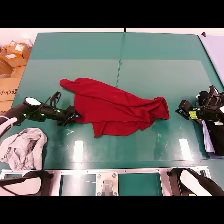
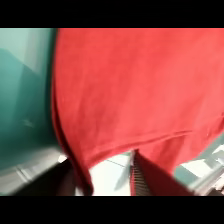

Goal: Fold the shirts.

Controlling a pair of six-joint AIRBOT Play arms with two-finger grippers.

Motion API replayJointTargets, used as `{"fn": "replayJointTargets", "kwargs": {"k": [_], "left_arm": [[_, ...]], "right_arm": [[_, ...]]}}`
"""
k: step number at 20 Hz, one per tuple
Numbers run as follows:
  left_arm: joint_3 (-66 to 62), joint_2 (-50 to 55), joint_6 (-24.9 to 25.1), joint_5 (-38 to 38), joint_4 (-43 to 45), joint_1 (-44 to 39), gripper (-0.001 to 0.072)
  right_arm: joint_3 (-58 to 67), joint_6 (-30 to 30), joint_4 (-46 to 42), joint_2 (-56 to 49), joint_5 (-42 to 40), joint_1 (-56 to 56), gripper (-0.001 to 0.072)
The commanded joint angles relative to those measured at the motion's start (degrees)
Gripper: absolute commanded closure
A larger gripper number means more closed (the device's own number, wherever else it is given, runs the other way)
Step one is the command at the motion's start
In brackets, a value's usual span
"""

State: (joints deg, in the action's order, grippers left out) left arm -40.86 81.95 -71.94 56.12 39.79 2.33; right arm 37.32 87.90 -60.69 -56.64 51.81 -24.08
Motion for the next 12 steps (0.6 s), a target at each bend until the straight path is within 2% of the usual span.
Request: {"fn": "replayJointTargets", "kwargs": {"k": [1,2,3,5,6,7,12], "left_arm": [[-2.08,1.25,1.97,-2.05,1.29,0.35,0.0615],[-3.13,1.27,1.97,-0.85,1.95,1.16,0.0685],[-4.02,1.27,1.99,0.42,2.08,1.95,0.0685],[-4.85,1.2,1.97,1.42,2.89,2.97,0.0686],[-4.85,1.22,1.97,1.62,2.95,3.43,0.0686],[-4.85,1.2,1.99,1.57,3.41,3.56,0.0686],[-4.85,1.2,1.99,1.6,4.5,3.54,0.0685]], "right_arm": [[-0.04,-0.15,0.26,0.02,0.11,-0.04,0.0682],[-0.04,-0.15,0.17,0.02,0.37,-0.07,0.0585],[-0.04,-0.22,0.02,0.02,0.61,-0.09,0.0502],[-0.04,-3.06,0.11,-0.63,0.74,-0.09,0.0479],[-0.02,-4.17,0.15,-1.77,0.76,-0.11,0.0369],[-0.02,-5.75,0.37,-3.28,0.81,-0.11,0.0303],[0.11,-17.33,10.27,-14.56,0.74,-0.02,0.0301]]}}
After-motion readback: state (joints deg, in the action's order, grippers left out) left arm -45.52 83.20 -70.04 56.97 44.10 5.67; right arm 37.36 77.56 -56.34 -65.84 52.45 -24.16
